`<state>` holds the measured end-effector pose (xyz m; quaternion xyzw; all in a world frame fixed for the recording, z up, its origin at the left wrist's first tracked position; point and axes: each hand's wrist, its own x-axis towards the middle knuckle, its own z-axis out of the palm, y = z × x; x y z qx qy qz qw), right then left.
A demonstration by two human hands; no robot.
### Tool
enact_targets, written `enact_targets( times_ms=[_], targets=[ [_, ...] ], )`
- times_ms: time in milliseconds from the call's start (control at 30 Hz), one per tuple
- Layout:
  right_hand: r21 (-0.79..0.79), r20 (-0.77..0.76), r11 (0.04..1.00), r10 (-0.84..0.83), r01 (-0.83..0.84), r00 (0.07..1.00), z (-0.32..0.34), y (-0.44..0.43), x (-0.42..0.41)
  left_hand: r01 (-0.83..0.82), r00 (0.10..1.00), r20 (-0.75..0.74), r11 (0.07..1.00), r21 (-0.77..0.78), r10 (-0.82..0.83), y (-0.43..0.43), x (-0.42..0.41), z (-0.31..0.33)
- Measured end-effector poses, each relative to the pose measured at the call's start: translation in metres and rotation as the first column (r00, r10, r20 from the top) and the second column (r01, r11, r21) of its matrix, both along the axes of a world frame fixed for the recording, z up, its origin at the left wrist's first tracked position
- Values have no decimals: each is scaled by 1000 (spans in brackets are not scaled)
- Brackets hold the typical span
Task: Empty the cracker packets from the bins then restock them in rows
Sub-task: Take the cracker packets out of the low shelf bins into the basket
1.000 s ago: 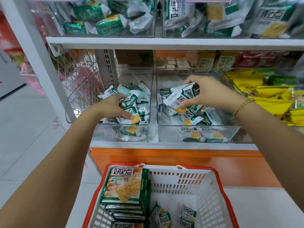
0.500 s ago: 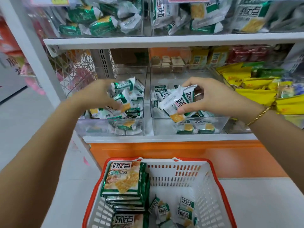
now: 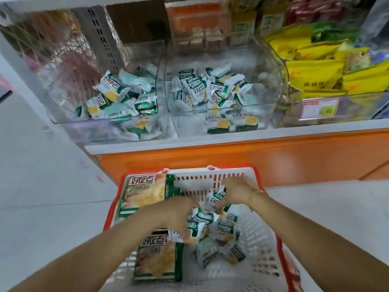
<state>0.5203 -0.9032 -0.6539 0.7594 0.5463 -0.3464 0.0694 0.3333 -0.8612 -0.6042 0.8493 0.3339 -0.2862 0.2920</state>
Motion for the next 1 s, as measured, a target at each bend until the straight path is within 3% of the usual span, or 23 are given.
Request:
enact_targets(
  times_ms=[100,233,367,433,533,600,700,767,867,1000],
  targets=[
    [-65,-110,969,-245,239,963,-54,-11,-4,-83,994,-75,990,-110,75,-34,11,-67],
    [-114,-312,814,-574,570,757,-100,-30,-4,-180,982,-85,966,-186,167,-62,20,-137],
    [-231,-359,657,-743,717,565,-134,-43,1,-272,960,-137,925,-265,243,-79,28,-169],
    [-240,-365,640,-757,730,543,-140,-40,1,-284,957,-143,919,-274,253,-81,28,-178],
    [-173,-267,774,-632,609,727,-136,-33,5,-313,949,-119,910,-271,291,-80,28,-187],
    [-219,-206,843,-532,491,821,-131,-32,8,-304,953,-104,918,-254,286,-78,29,-185],
    [-282,-170,897,-397,341,902,-111,-28,12,-266,964,-83,942,-204,255,-67,33,-171],
    [-241,-159,945,-261,219,952,-76,-16,15,-236,972,-33,957,-168,234,-49,33,-148],
    [-50,-179,999,-24,15,984,6,4,17,-231,961,142,971,-64,238,-14,32,-97],
    [154,-253,968,231,-197,939,144,10,9,-305,857,462,947,97,229,24,32,8]
  ],
)
